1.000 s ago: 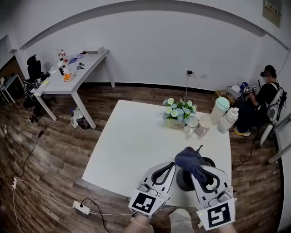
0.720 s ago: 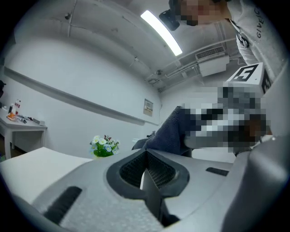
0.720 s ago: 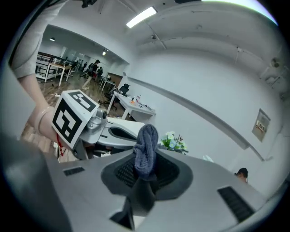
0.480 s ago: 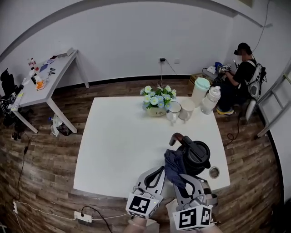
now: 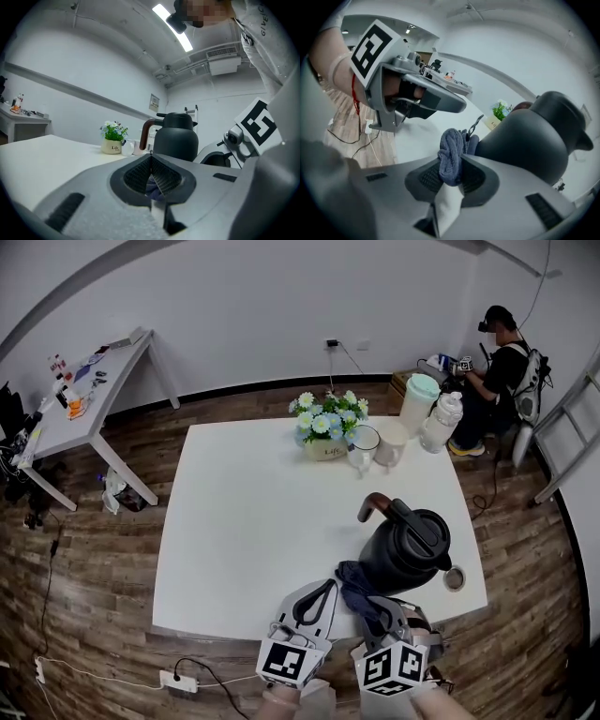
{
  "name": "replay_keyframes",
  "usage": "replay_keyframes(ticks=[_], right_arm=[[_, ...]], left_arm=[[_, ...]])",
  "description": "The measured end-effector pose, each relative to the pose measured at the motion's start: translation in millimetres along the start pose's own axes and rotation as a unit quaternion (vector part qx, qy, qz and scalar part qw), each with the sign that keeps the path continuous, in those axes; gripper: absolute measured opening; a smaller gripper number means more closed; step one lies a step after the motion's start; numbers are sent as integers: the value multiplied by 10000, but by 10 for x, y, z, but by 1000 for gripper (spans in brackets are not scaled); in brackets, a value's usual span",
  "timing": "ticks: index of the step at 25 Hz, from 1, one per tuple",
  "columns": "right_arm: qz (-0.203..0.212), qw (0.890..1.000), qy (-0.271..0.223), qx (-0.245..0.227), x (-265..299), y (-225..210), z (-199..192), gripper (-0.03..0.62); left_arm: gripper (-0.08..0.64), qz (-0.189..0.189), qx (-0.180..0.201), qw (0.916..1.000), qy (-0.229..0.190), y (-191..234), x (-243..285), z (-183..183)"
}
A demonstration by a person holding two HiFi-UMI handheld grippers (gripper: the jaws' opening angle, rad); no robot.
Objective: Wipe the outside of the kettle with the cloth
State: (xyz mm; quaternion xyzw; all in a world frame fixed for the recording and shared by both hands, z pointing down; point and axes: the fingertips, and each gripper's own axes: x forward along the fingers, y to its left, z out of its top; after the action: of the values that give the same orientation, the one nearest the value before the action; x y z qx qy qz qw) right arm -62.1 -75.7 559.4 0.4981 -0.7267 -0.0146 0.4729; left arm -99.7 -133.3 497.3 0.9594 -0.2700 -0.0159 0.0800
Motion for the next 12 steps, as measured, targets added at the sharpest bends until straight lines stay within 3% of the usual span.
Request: replay_keyframes(ticks=[5, 8, 12], right_arm=[[-233, 9926, -1076, 510, -489, -281, 392, 55], [-796, 9828, -1641, 283, -955, -569, 600, 55], [-1563, 9620, -2241, 42, -1471, -973, 786, 55]], left_arm=[[6, -77, -6, 9999, -105, -107, 30, 157], [6, -161, 56, 9994, -299, -290, 72, 364], [6, -359, 36, 9967, -729, -561, 134, 790]])
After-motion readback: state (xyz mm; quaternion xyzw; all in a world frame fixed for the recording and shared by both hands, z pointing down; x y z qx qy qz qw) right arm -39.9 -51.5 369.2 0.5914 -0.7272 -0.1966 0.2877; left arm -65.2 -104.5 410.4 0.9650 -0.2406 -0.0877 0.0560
